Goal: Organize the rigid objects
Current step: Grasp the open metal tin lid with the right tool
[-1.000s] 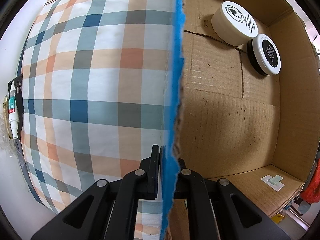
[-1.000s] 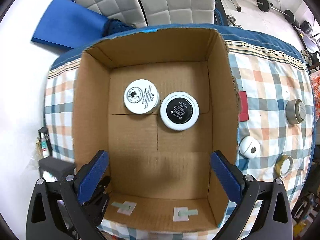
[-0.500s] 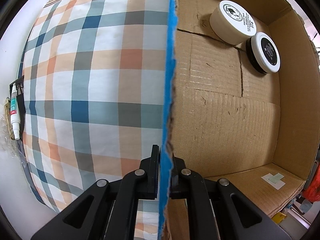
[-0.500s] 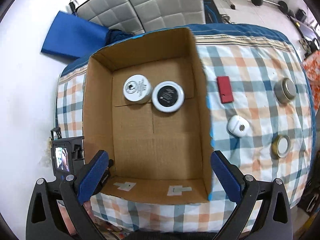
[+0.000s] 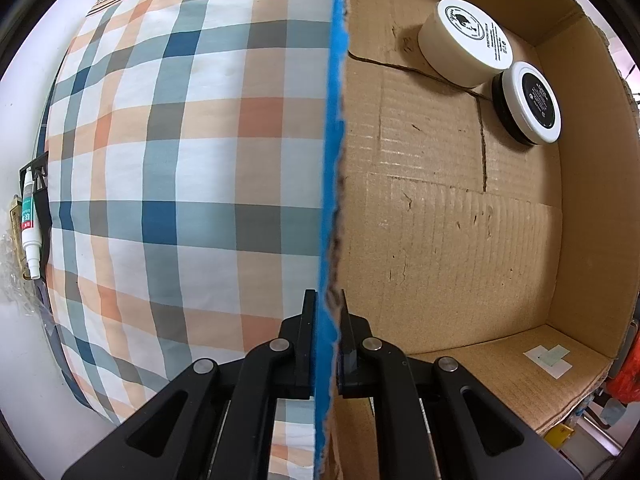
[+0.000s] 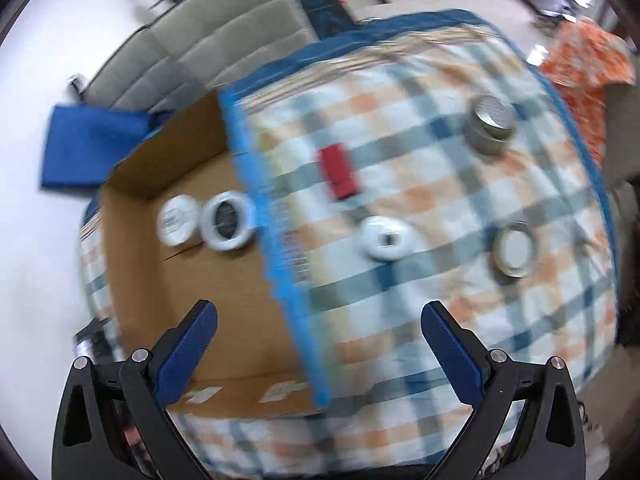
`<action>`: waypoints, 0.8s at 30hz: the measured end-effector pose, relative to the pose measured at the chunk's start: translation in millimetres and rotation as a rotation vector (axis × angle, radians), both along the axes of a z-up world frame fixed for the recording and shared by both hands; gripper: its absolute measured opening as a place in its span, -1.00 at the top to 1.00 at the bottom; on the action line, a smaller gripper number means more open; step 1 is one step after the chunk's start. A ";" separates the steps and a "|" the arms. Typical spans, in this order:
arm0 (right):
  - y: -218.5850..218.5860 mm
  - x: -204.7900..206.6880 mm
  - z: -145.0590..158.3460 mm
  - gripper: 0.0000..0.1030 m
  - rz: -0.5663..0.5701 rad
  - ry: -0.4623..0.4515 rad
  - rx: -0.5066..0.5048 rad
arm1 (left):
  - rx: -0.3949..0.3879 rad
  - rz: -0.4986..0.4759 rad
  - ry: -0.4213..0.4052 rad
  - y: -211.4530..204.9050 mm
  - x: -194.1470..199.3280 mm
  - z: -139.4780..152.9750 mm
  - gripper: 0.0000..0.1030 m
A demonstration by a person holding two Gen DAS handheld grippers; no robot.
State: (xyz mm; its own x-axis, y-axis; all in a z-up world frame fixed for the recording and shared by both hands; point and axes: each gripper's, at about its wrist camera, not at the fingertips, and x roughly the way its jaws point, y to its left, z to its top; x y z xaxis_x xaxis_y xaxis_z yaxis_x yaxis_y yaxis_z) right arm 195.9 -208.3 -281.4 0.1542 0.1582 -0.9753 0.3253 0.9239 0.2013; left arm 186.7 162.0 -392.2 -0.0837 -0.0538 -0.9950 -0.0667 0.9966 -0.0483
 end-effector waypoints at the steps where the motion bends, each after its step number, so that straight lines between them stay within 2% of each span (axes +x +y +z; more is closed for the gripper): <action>1: -14.2 -1.7 -7.0 -1.00 -0.033 0.007 -0.016 | 0.000 0.000 0.000 0.0 0.0 0.0 0.91; 9: -139.3 -28.5 -74.6 -1.00 -0.377 0.083 -0.106 | 0.004 -0.004 0.002 -2.2 -1.1 -1.5 0.91; 12: -171.2 -35.4 -100.9 -1.00 -0.460 0.112 -0.097 | 0.004 -0.005 0.003 -2.7 -1.4 -2.2 0.91; 17: -194.3 -34.0 -139.8 -0.94 -0.505 0.147 -0.079 | 0.003 -0.003 0.001 -2.9 -1.1 -1.8 0.91; 20: -199.2 -29.0 -160.0 -0.65 -0.504 0.175 -0.082 | 0.005 -0.003 0.000 -3.3 -2.3 -2.6 0.91; 21: -199.9 -27.8 -164.4 -0.50 -0.502 0.183 -0.080 | 0.005 -0.002 -0.001 -3.4 -2.4 -2.6 0.91; 24: -198.5 -24.5 -174.1 -0.41 -0.491 0.204 -0.101 | 0.001 0.000 -0.003 -2.9 -3.4 -2.2 0.91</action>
